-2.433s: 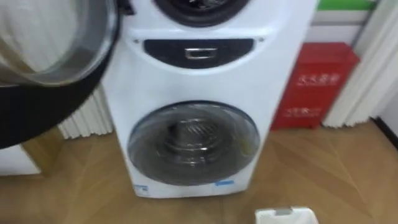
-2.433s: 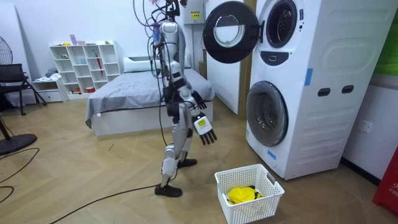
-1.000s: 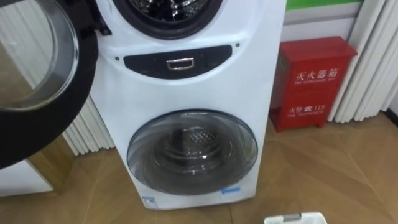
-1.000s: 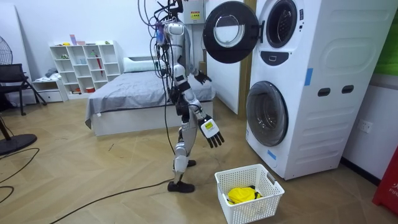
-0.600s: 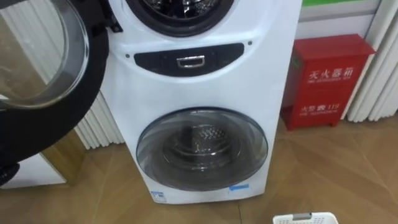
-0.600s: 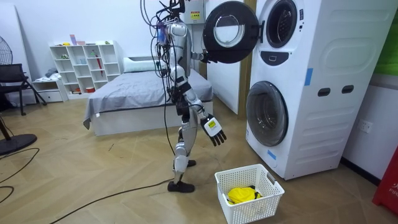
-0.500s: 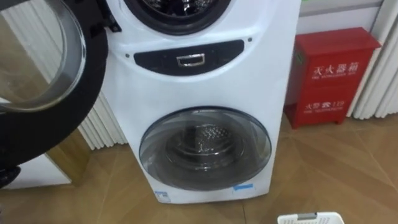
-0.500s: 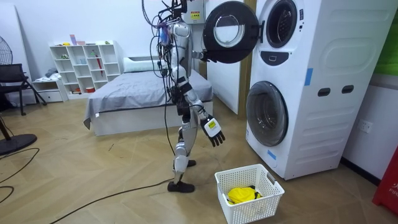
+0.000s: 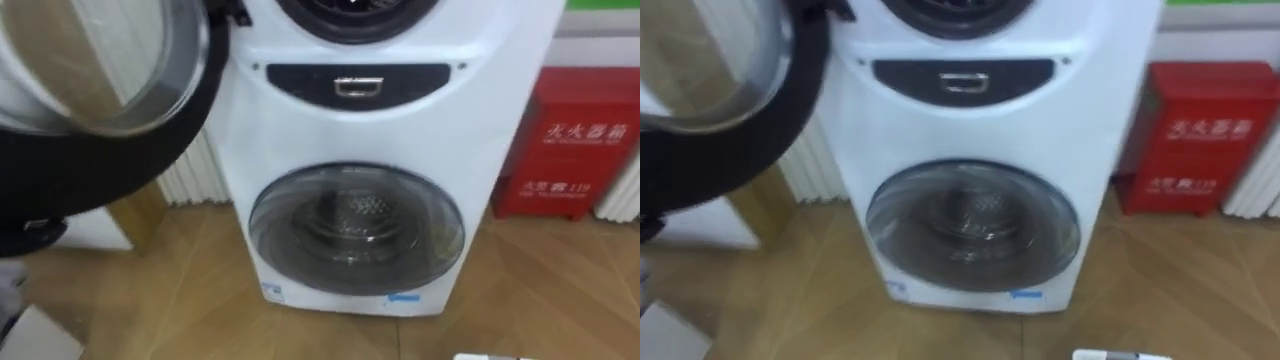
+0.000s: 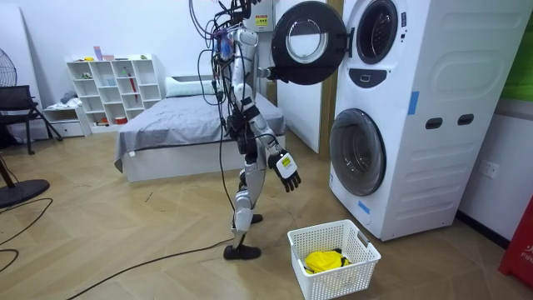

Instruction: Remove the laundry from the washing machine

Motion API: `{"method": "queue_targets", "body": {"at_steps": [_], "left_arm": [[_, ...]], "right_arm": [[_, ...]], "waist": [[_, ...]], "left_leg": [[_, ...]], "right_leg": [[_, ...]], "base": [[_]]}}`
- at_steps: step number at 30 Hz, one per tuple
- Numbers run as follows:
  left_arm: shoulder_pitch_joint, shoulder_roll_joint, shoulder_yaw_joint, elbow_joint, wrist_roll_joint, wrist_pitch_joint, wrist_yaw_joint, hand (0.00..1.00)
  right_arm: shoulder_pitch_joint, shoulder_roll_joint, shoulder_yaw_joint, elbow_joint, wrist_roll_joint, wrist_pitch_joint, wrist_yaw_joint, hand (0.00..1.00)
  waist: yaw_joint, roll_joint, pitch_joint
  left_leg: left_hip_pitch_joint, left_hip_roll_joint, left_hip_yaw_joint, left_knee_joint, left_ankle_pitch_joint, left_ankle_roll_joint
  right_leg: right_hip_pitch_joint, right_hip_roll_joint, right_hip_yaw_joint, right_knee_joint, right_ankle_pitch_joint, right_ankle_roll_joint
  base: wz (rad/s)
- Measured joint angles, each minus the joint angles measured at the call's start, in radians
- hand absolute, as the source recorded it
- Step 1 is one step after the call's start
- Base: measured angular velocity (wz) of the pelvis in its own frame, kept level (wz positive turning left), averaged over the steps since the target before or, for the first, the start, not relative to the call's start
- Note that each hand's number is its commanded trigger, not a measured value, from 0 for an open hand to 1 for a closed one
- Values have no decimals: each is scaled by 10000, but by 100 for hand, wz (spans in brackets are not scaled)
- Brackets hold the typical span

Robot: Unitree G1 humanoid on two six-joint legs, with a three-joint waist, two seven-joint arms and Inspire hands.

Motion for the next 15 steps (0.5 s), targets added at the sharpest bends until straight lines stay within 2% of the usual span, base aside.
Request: {"method": "queue_targets", "body": {"at_steps": [3, 6, 9, 12, 14, 15], "left_arm": [[0, -40, -231, -487, 828, 203, 202, 0], [1, -55, -619, -1261, 1315, 563, 142, 0], [149, -130, -1179, -2063, 1533, 644, 79, 0], [319, -139, -1721, -2853, 2205, 682, -288, 0], [693, -151, -2029, -3662, 2619, 706, -564, 0], [821, -189, -2429, -4137, 2870, 706, -785, 0]], "right_arm": [[-350, -16, 0, 358, 24, 6, 88, 0], [-458, -36, 30, 413, 114, 21, 208, 0], [-506, -92, 217, 465, 270, 108, 406, 0], [-633, -128, 222, 703, 356, 123, 422, 0], [-680, -130, 298, 678, 363, 117, 416, 0], [-698, -149, 351, 652, 395, 108, 389, 0]], "waist": [[25, 90, 76], [15, 174, 138], [28, 182, 143], [27, 180, 141], [-11, 176, 137], [-87, 164, 124]], "left_leg": [[-244, -17, -76, 201, 14, 30], [-567, -130, -311, 382, 59, 92], [-774, -212, -398, 390, 188, 158], [-891, -353, -448, 375, 357, 240], [-899, -360, -400, 335, 455, 267], [-895, -388, -424, 311, 534, 288]], "right_leg": [[-102, 23, 37, -9, 39, 63], [-171, 17, 19, -22, 51, 82], [-288, -65, 23, -20, 56, 94], [-319, -156, 99, -156, 66, 139], [-384, -181, 149, -133, 102, 201], [-381, -198, 140, -128, 105, 224]], "base": [[10], [26], [23], [7], [0], [8]]}}
